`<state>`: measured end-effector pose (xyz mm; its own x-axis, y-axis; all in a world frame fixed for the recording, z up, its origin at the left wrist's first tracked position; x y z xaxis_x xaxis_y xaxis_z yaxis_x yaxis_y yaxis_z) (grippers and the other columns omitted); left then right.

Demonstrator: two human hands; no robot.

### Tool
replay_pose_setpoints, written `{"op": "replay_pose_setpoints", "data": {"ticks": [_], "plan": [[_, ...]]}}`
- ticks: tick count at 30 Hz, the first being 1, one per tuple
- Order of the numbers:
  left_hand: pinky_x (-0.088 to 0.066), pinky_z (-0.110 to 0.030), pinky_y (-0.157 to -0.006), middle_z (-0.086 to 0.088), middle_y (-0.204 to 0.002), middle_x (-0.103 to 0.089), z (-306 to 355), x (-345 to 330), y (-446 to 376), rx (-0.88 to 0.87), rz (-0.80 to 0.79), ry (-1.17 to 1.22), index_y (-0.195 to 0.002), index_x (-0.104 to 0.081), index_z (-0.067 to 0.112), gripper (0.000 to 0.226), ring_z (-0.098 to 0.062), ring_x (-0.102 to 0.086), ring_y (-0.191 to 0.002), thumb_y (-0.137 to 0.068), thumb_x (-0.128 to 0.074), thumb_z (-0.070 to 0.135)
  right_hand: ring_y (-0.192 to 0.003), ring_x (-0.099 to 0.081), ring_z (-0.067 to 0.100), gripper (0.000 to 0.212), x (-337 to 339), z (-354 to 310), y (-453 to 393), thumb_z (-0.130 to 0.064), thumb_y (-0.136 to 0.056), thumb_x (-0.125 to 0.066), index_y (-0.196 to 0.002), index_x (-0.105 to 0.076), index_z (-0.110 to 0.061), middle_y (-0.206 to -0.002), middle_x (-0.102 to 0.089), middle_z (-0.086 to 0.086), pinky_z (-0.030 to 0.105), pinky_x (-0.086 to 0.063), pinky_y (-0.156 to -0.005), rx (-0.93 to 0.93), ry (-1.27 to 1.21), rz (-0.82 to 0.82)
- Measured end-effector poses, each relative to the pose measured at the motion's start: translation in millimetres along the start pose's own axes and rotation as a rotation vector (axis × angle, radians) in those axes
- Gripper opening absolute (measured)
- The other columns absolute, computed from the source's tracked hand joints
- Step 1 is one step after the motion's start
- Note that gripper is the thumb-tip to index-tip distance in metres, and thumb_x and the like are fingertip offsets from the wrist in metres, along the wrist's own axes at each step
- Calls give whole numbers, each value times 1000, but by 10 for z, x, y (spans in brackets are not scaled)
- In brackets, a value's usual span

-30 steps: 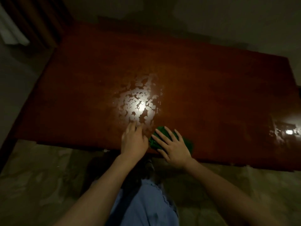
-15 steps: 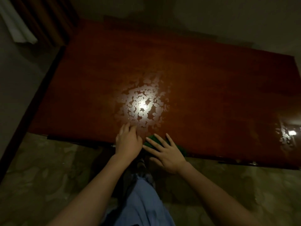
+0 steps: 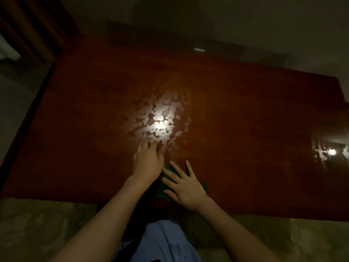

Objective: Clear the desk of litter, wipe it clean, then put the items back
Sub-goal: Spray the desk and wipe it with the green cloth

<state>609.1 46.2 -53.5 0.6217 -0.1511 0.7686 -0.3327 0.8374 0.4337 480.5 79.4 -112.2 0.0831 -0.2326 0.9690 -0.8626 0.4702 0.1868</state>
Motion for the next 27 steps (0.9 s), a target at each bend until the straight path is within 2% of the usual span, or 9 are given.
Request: {"op": "replay_pose_setpoints", "data": {"ticks": [2, 6, 9, 10, 13, 18, 23, 27], "plan": [[-17, -42, -115, -7, -155, -21, 93, 50, -209, 6, -5, -1, -143, -36, 15, 47, -23, -11, -145, -98, -42, 26, -139, -25, 24, 57, 111, 322, -277, -50, -101, -11, -134, -53, -29, -147, -42, -6, 66, -20, -109, -56, 12, 19], [-17, -41, -115, -7, -156, -21, 299, 82, -644, 1, -28, -16, -145, -33, 16, 49, -24, -12, -144, -98, -41, 23, -143, -24, 25, 53, 275, 862, -849, -50, -96, -26, -141, -44, -28, -153, -33, -5, 65, -16, -108, -42, 10, -41], [-15, -42, -115, -9, -156, -21, 377, 171, -970, 3, -12, -26, -148, -28, 18, 53, -25, -12, -145, -97, -43, 23, -146, -15, 23, 56, 445, 1284, -1287, -52, -97, -20, -148, -28, -32, -157, -12, -9, 62, -5, -113, -58, -12, -50], [-16, -43, -115, -9, -156, -21, 387, 222, -1079, 5, 3, -24, -148, -28, 18, 54, -25, -12, -145, -97, -44, 23, -146, -13, 24, 56, 513, 1422, -1445, -53, -97, -18, -149, -24, -33, -157, -11, -9, 61, -3, -114, -64, -21, -49], [-16, -43, -116, -9, -155, -22, 395, 401, -1332, 16, 55, -6, -146, -32, 17, 51, -25, -12, -145, -97, -44, 23, -145, -19, 26, 56, 720, 1799, -1841, -53, -97, -18, -149, -24, -34, -157, -24, -6, 60, -8, -113, -99, -15, -12], [-12, -44, -117, -7, -158, -14, 254, 503, -1699, 70, 79, -54, -149, -26, 16, 52, -23, -8, -146, -100, -37, 30, -148, -3, 19, 53, 861, 2274, -2323, -51, -100, -19, -151, -11, -38, -160, -9, -10, 54, 3, -115, -156, 6, 7], [-2, -44, -118, -4, -160, 6, 220, 343, -1746, 90, 46, -173, -152, -7, 20, 61, -19, 7, -147, -99, -35, 33, -148, -3, 21, 53, 1023, 2636, -2682, -51, -101, -20, -151, -10, -37, -160, -8, -10, 53, 1, -116, -193, -10, 25], [1, -41, -119, 0, -158, 14, 174, 310, -1746, 106, 22, -219, -152, 2, 24, 62, -16, 13, -145, -100, -30, 37, -148, -5, 21, 54, 1112, 2870, -3035, -51, -100, -21, -151, -10, -37, -160, -8, -9, 53, -3, -116, -228, -13, 39]]}}
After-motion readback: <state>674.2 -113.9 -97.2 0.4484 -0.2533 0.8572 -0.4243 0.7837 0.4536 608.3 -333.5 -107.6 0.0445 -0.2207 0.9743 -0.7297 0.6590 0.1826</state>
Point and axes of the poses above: each hand's wrist, its own y-axis away from the middle knuckle, its own x-axis out of the back of the hand, z = x × y, the point moved 8 cm from there along -y, towards the middle knuckle
